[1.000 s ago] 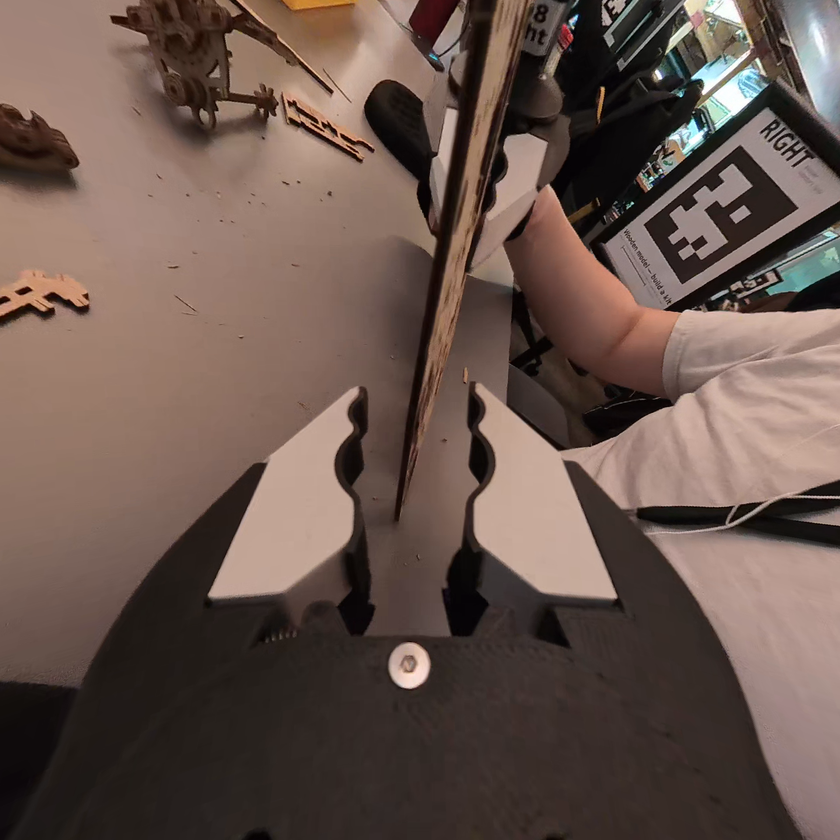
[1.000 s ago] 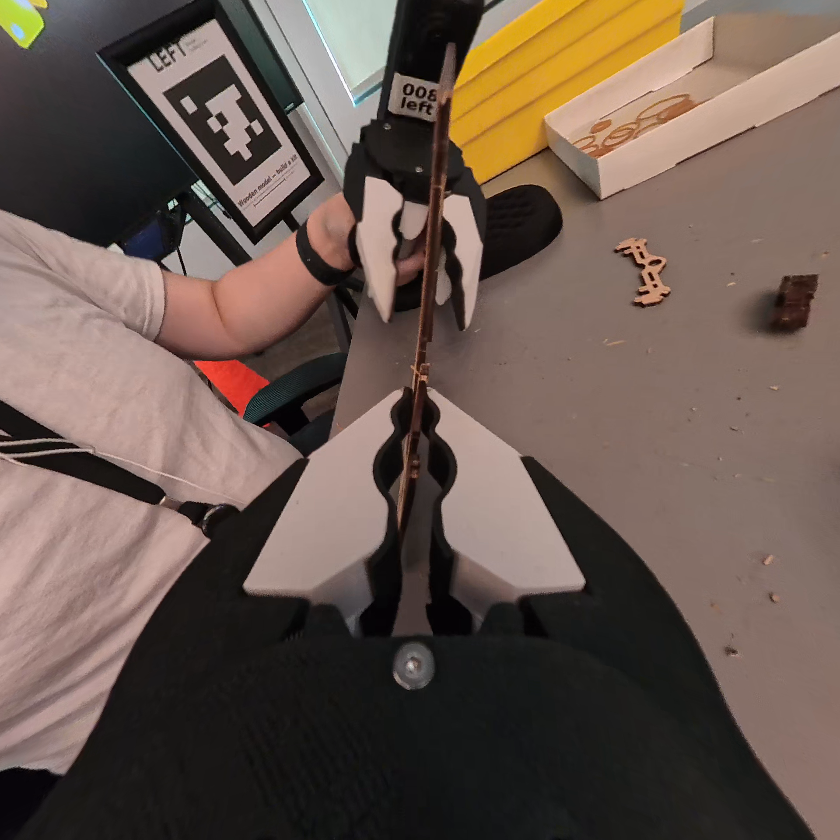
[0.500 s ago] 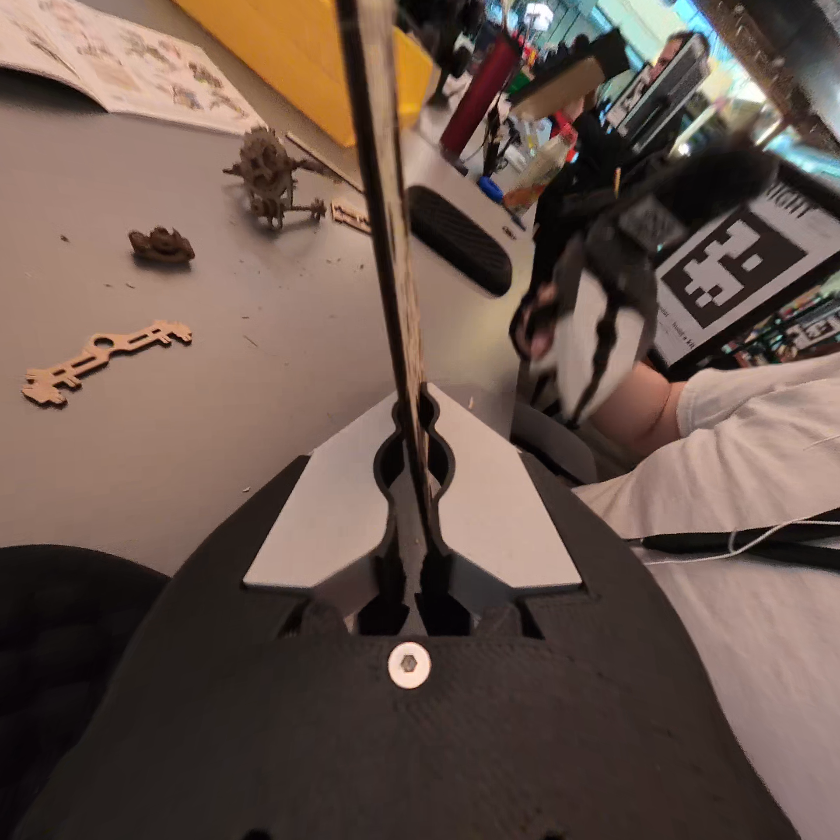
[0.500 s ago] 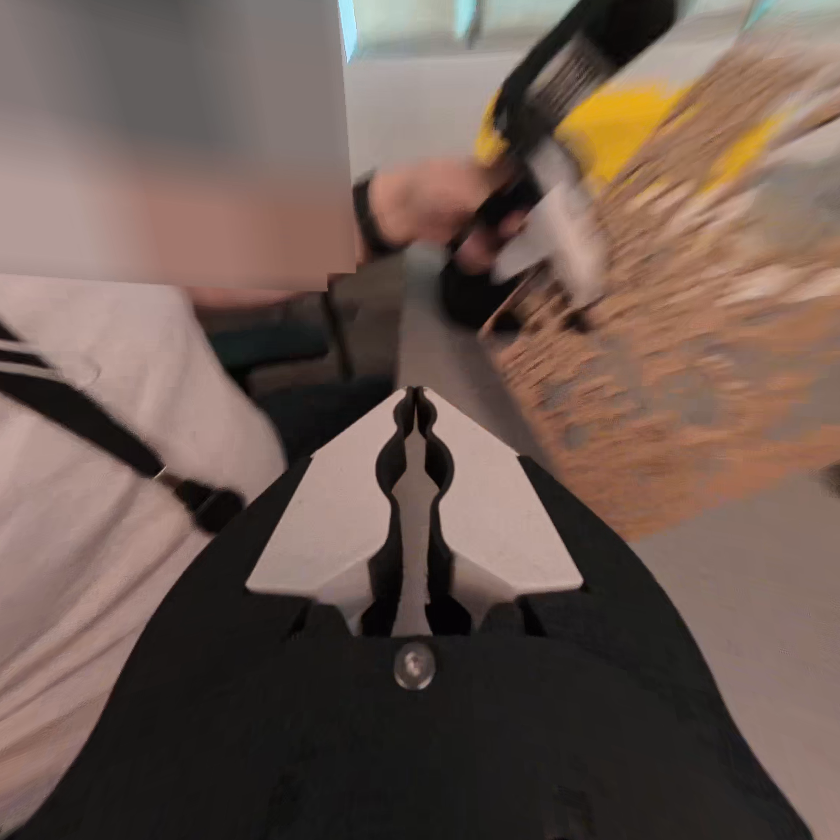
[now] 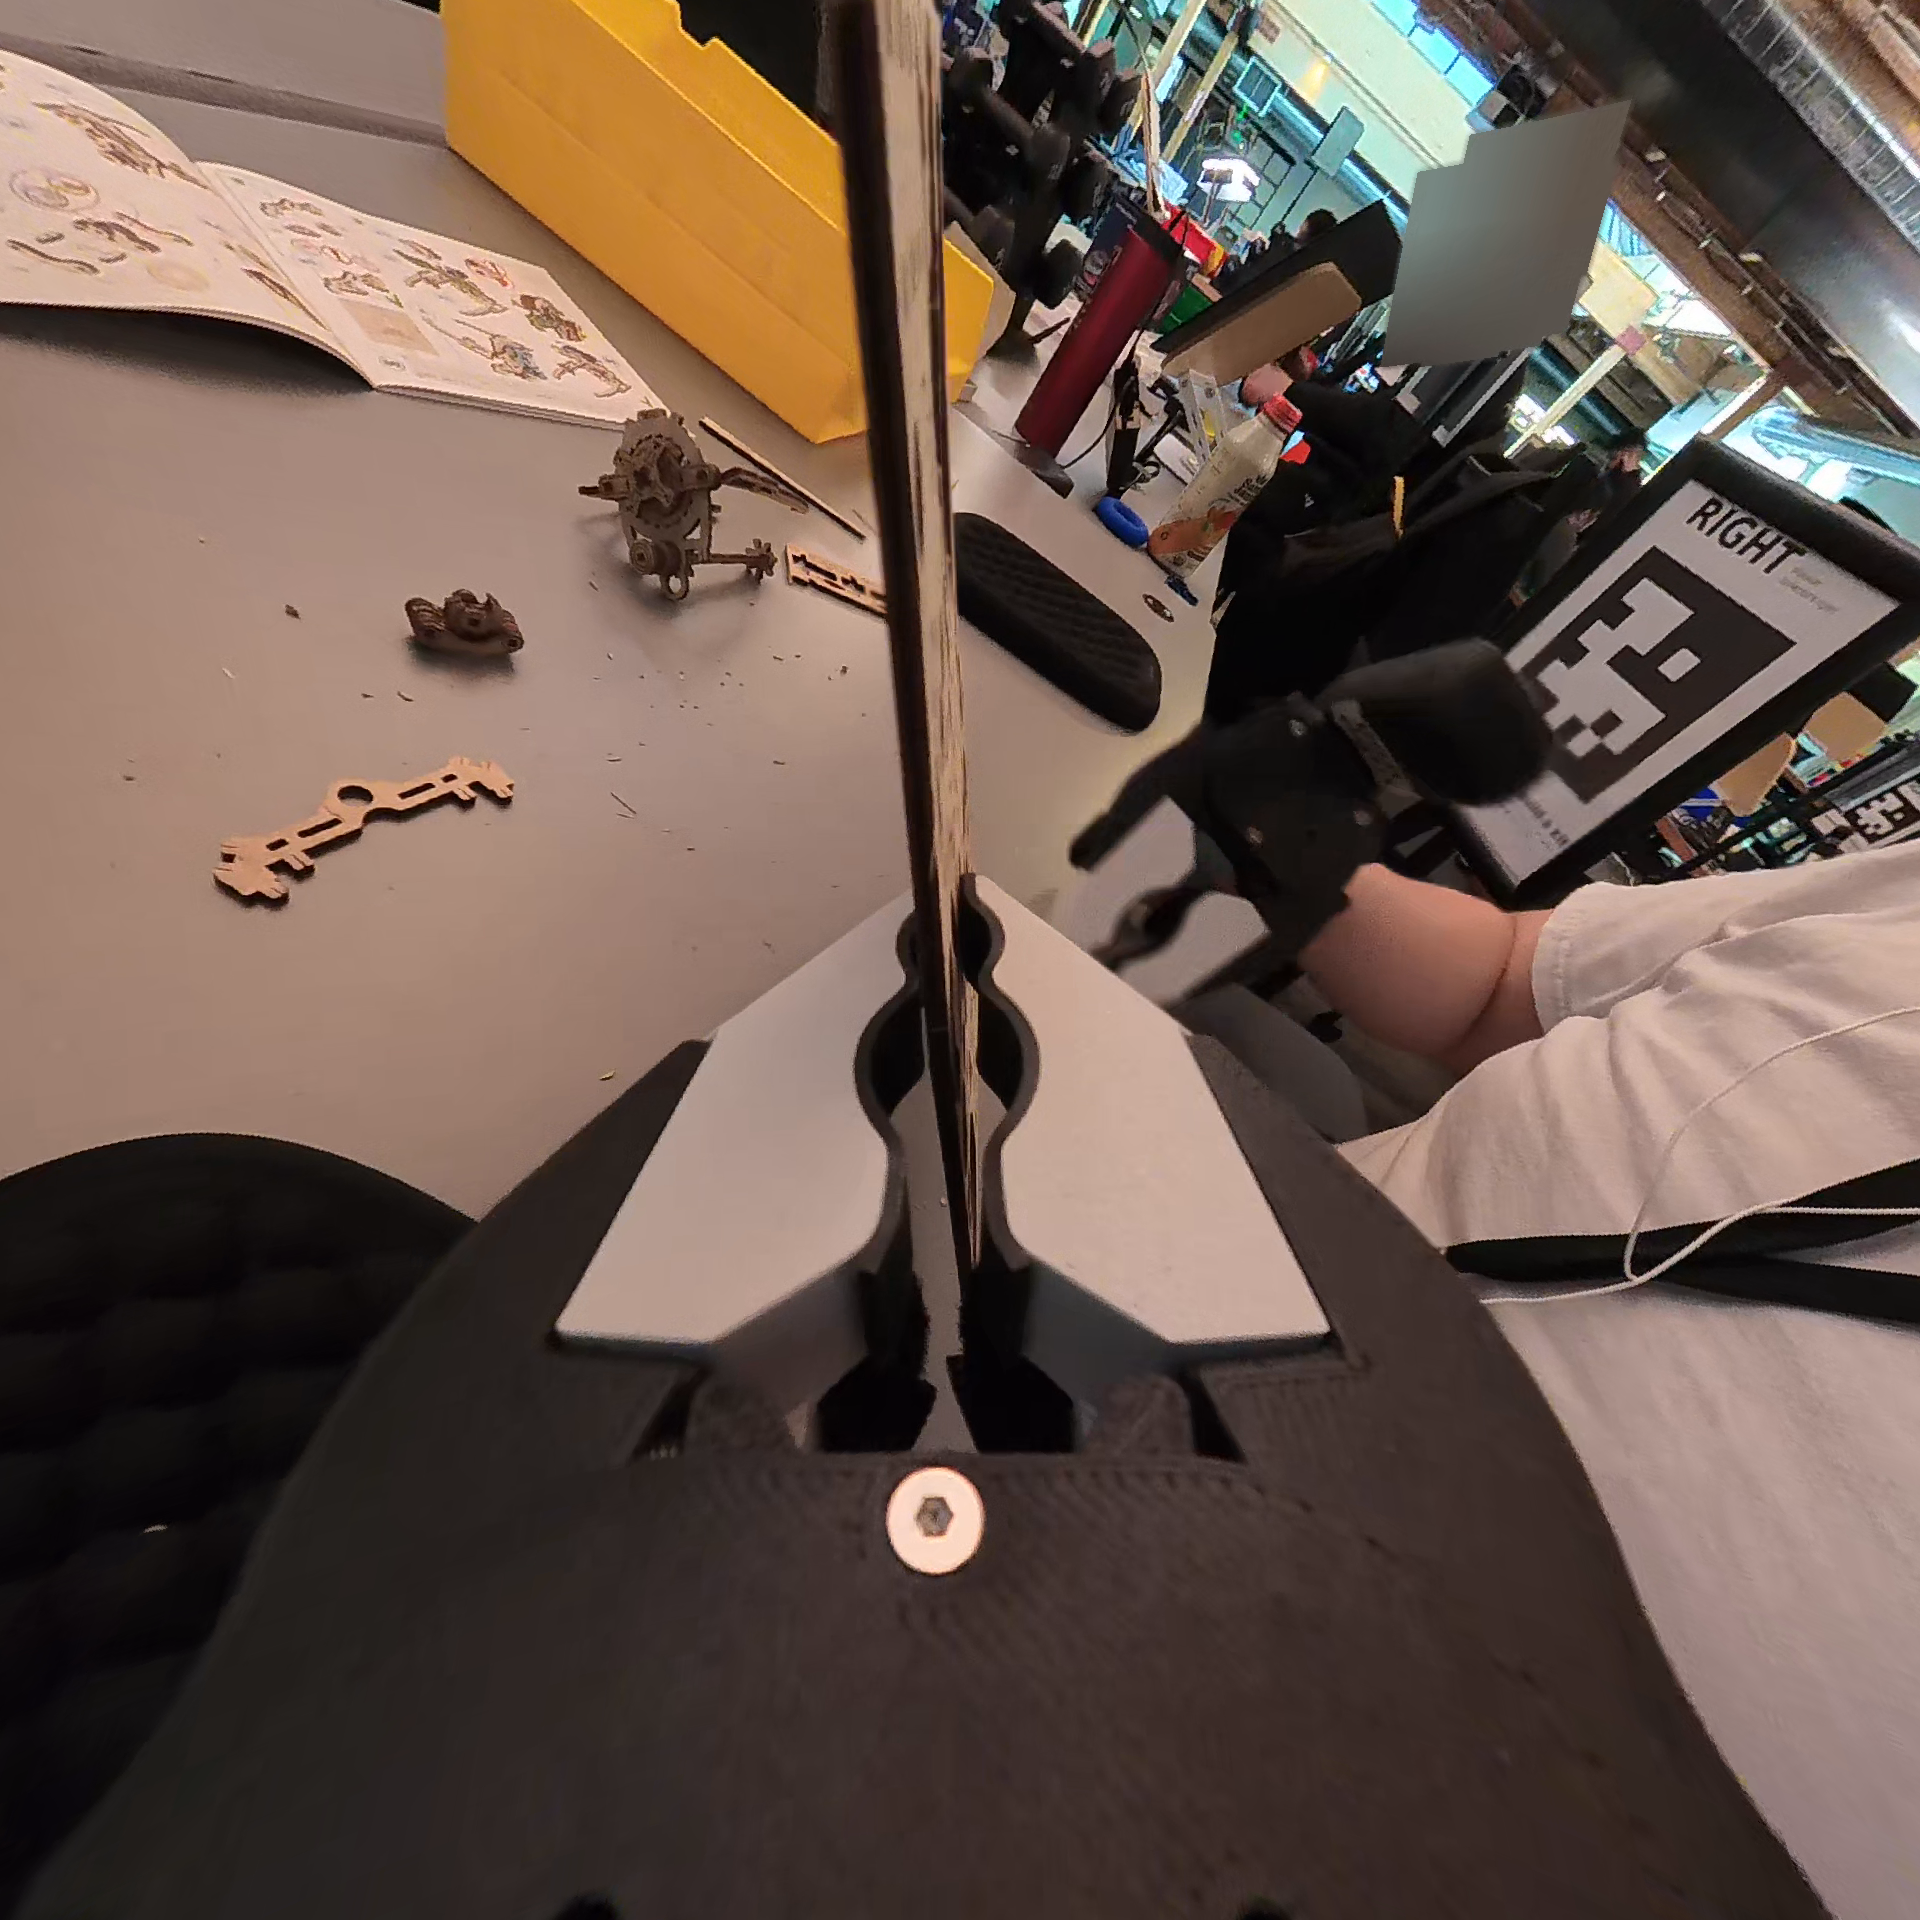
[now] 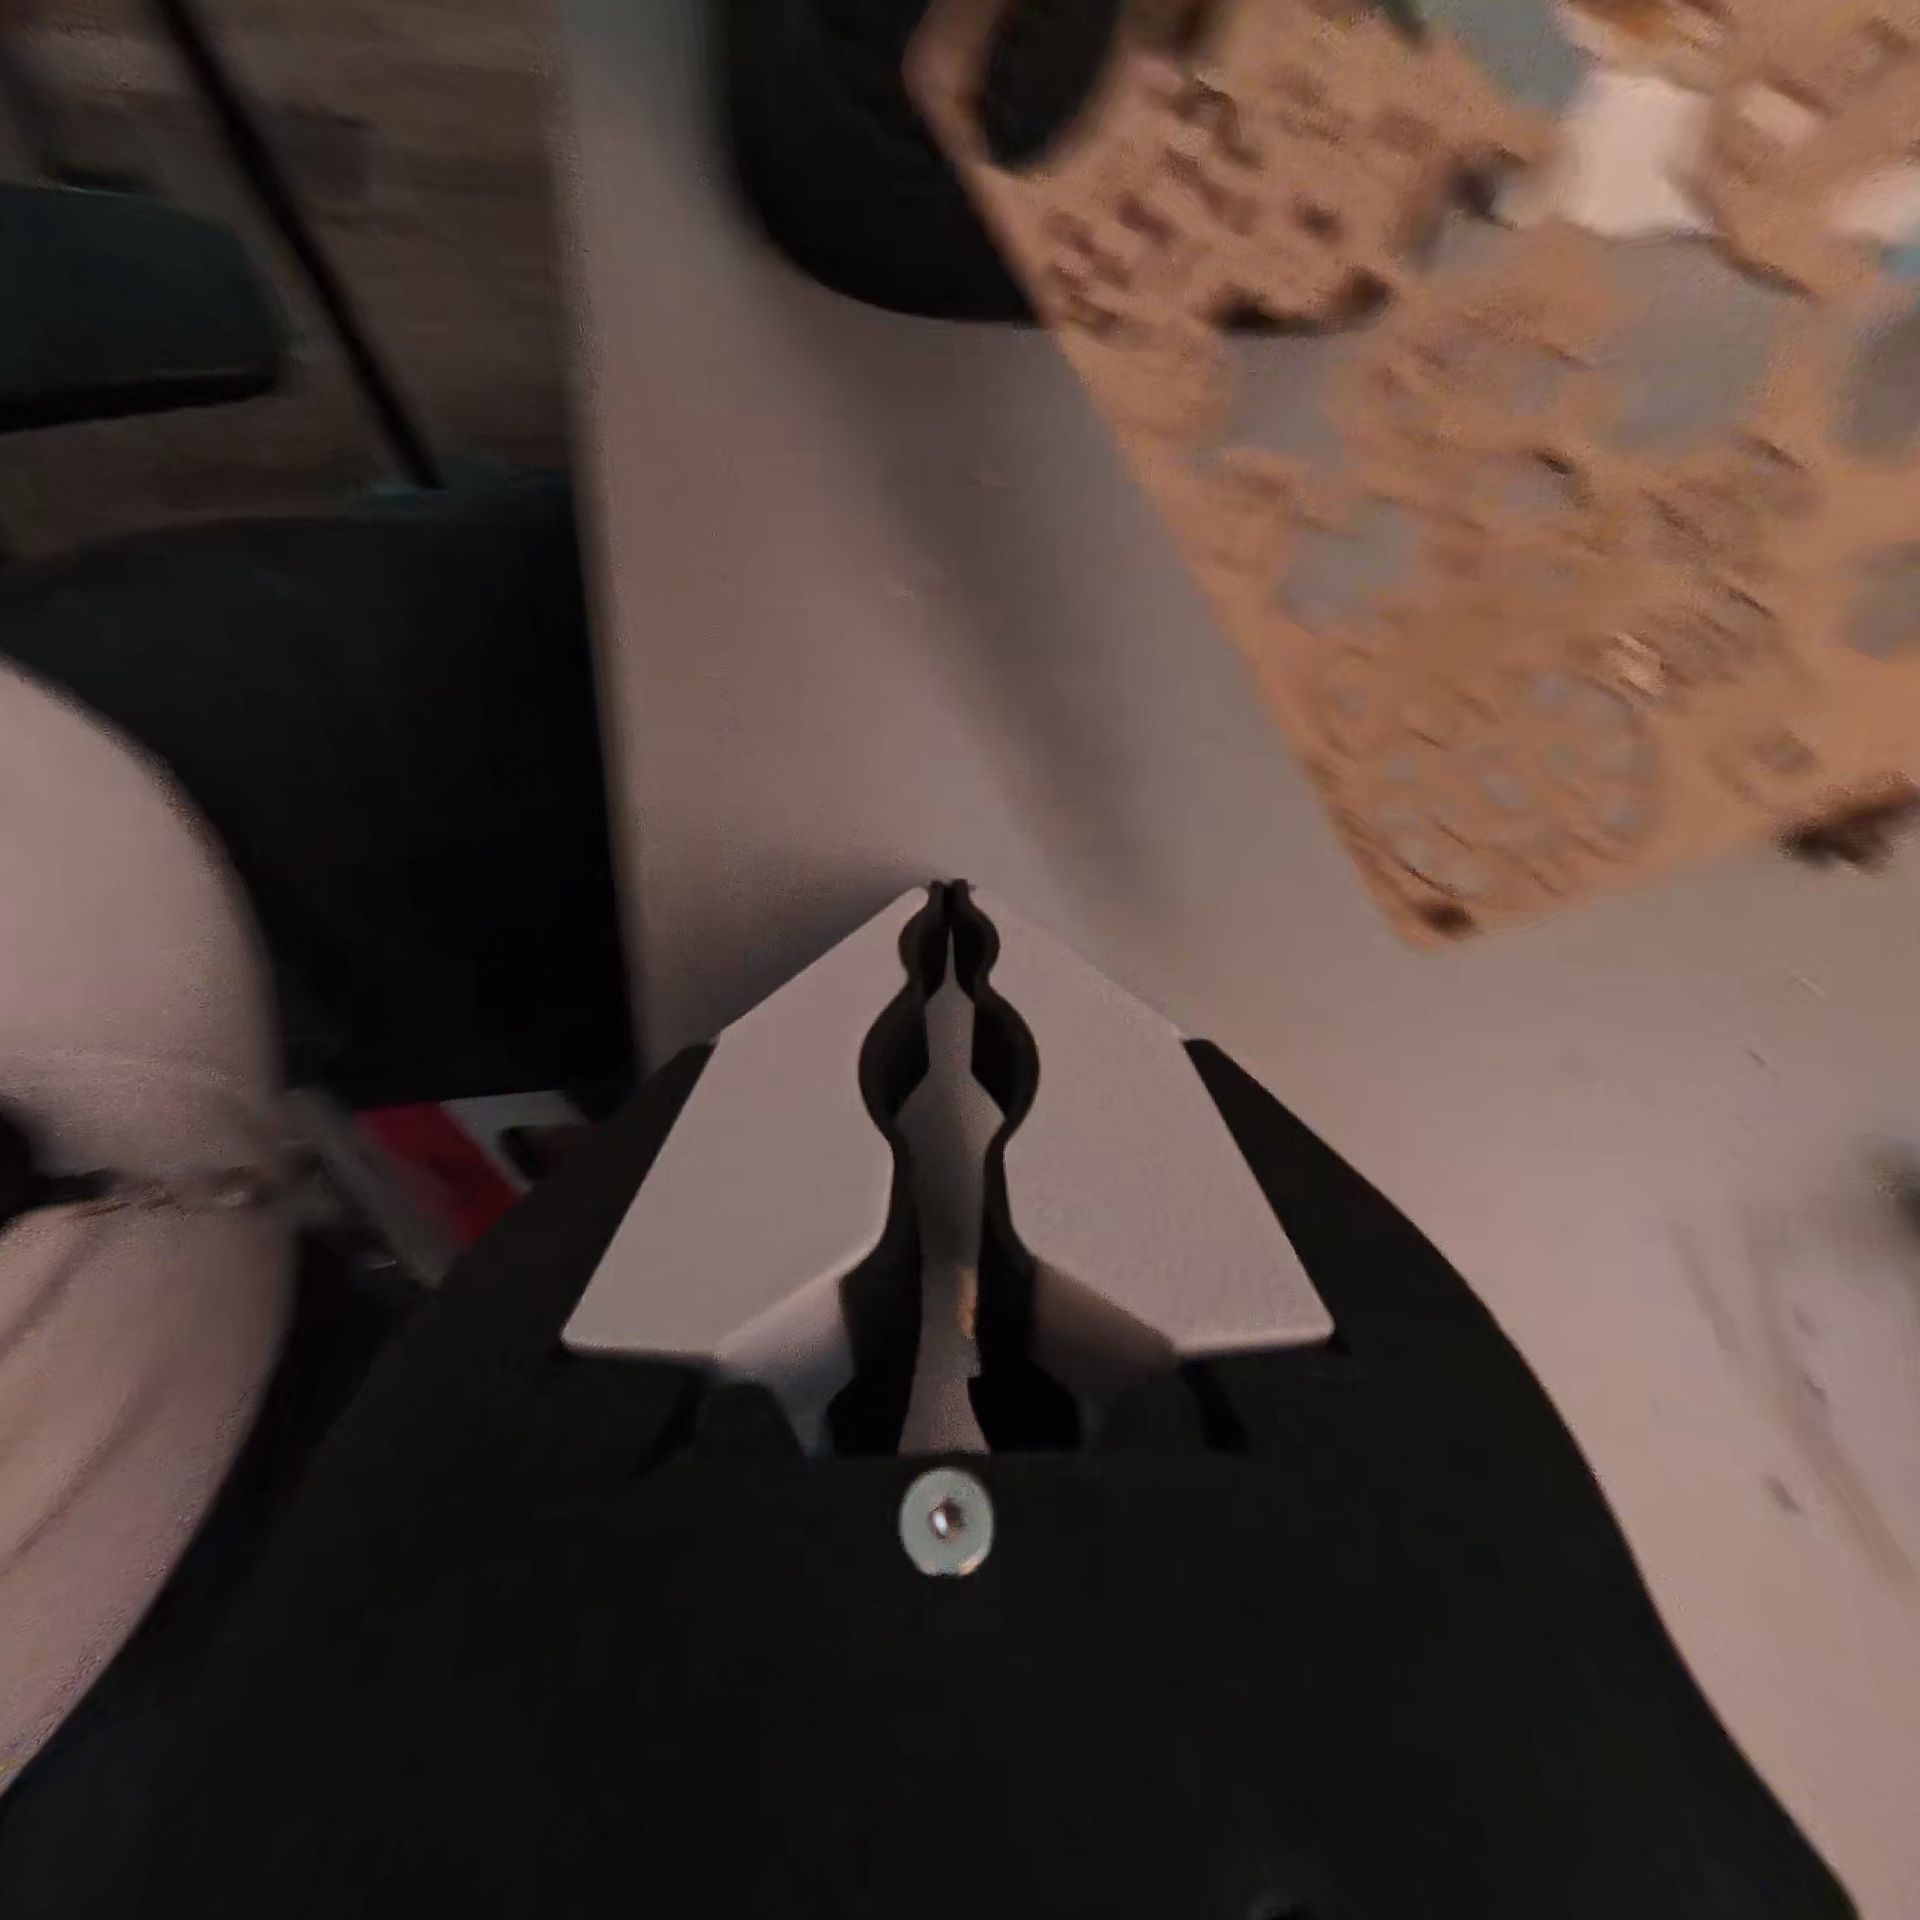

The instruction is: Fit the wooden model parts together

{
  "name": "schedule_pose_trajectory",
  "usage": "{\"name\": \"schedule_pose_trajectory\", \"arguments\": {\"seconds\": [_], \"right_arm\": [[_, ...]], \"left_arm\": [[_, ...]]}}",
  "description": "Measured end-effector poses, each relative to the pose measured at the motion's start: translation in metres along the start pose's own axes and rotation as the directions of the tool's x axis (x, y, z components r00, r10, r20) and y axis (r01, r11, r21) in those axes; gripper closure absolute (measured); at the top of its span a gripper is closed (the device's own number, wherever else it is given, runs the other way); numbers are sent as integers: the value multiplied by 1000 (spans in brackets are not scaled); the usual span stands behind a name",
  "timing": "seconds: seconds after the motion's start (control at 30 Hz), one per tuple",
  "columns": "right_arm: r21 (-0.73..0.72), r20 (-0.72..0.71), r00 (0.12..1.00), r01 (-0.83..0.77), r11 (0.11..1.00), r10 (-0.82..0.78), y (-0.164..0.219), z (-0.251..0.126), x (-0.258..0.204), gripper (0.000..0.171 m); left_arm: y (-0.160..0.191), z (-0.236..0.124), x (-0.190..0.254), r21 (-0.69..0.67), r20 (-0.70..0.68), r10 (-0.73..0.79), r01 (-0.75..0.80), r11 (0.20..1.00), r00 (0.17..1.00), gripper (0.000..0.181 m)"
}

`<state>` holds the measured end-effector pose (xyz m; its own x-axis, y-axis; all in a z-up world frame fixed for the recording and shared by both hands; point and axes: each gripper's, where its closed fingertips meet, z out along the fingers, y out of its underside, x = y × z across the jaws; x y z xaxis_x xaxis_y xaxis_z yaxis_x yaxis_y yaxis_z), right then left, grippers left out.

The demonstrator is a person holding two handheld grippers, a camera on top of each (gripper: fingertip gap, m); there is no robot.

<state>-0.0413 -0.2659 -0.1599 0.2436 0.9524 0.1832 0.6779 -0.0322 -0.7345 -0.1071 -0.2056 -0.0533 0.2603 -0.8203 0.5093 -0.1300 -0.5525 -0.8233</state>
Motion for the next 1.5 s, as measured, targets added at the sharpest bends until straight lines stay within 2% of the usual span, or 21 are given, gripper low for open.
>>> {"name": "schedule_pose_trajectory", "arguments": {"seconds": [0.03, 0.23, 0.33, 0.43, 0.47, 0.53, 0.6, 0.7, 0.8, 0.87, 0.93, 0.97, 1.0, 1.2, 1.3, 1.4, 1.5], "right_arm": [[-21, -69, 997, -39, 999, 38, 8, -4, 18, 171], [106, -164, 973, -148, 983, 164, 11, -48, 58, 161], [163, -158, 948, -252, 954, 277, 14, -66, 76, 139], [373, -70, 921, -332, 867, 383, -12, -85, 89, 122], [422, -18, 907, -375, 826, 421, -21, -87, 92, 111], [414, 102, 879, -463, 784, 466, -28, -78, 90, 98], [352, 168, 868, -495, 794, 467, -29, -60, 84, 89], [257, 276, 846, -522, 814, 455, -30, -39, 67, 97], [191, 348, 813, -549, 814, 466, -29, -29, 57, 127], [199, 401, 792, -566, 800, 461, -32, -32, 54, 152], [217, 470, 757, -597, 772, 454, -38, -39, 50, 163], [211, 490, 742, -611, 763, 458, -38, -40, 49, 166], [205, 503, 733, -616, 760, 458, -38, -40, 48, 167], [144, 568, 694, -614, 776, 443, -36, -36, 36, 168], [144, 572, 687, -622, 770, 447, -36, -38, 37, 168], [127, 529, 707, -613, 779, 470, -31, -34, 41, 159], [106, 548, 703, -597, 795, 454, -33, -37, 36, 168]], "left_arm": [[0, 0, 1, 4, -9, -6, 6, 1000, 1000, 181], [13, 14, 12, -48, -75, -64, 60, 997, 995, 181], [25, 23, 9, -103, -54, -64, 59, 993, 996, 181], [32, 31, 11, -140, -71, -77, 67, 988, 994, 181], [35, 34, 13, -151, -80, -81, 68, 986, 994, 181], [40, 39, 14, -175, -93, -88, 71, 982, 992, 181], [45, 45, 16, -196, -104, -89, 67, 978, 991, 181], [48, 50, 18, -202, -122, -93, 67, 977, 988, 181], [49, 53, 17, -203, -129, -99, 71, 977, 987, 181], [50, 53, 11, -202, -97, -99, 78, 976, 990, 178], [48, 54, 13, -176, -111, -108, 88, 980, 988, 172], [46, 56, 15, -163, -123, -122, 101, 981, 985, 161], [46, 58, 17, -158, -138, -137, 115, 981, 981, 156], [61, 76, 26, -205, -174, -172, 135, 969, 970, 179], [59, 77, 27, -183, -181, -161, 128, 975, 970, 180], [58, 78, 26, -167, -163, -142, 114, 979, 976, 180], [57, 78, 26, -157, -169, -160, 134, 979, 972, 179]]}}
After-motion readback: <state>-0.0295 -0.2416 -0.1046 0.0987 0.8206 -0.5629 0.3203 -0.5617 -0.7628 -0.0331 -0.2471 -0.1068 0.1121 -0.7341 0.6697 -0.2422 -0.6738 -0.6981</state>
